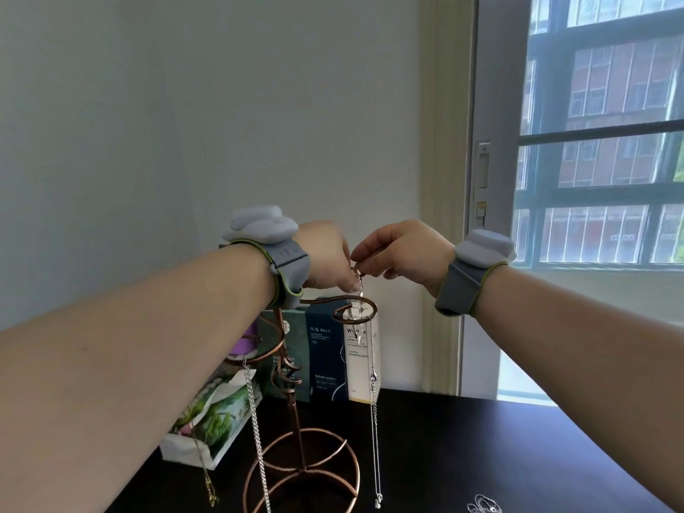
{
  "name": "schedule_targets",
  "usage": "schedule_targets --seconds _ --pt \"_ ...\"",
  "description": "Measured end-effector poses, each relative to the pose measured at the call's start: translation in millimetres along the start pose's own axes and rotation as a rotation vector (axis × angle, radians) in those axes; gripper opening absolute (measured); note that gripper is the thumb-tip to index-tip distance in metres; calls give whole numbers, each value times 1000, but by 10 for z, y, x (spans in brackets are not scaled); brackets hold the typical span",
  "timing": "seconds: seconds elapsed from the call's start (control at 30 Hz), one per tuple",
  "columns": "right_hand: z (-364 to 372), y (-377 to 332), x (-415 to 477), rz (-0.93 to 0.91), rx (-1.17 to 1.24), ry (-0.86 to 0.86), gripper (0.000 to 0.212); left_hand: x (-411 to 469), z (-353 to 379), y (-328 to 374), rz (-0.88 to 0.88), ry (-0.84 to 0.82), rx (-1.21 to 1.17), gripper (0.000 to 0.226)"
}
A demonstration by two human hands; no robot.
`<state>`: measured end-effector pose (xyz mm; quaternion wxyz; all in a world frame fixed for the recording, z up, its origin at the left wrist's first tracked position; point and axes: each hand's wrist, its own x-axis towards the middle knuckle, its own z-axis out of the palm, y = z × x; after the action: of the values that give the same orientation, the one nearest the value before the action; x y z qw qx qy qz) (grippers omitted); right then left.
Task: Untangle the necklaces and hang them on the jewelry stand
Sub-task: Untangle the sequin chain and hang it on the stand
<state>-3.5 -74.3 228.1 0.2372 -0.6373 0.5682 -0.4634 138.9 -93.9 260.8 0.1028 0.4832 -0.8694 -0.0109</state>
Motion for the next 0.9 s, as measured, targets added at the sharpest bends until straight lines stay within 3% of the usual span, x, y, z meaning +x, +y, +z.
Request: schedule_targets --seconds 0.43,0.9 --pt "-70 -14 -141 18 106 18 22 -125 20 33 -9 82 -34 28" --pt "-322 64 -952 74 36 52 18 -562 93 245 148 197 -390 13"
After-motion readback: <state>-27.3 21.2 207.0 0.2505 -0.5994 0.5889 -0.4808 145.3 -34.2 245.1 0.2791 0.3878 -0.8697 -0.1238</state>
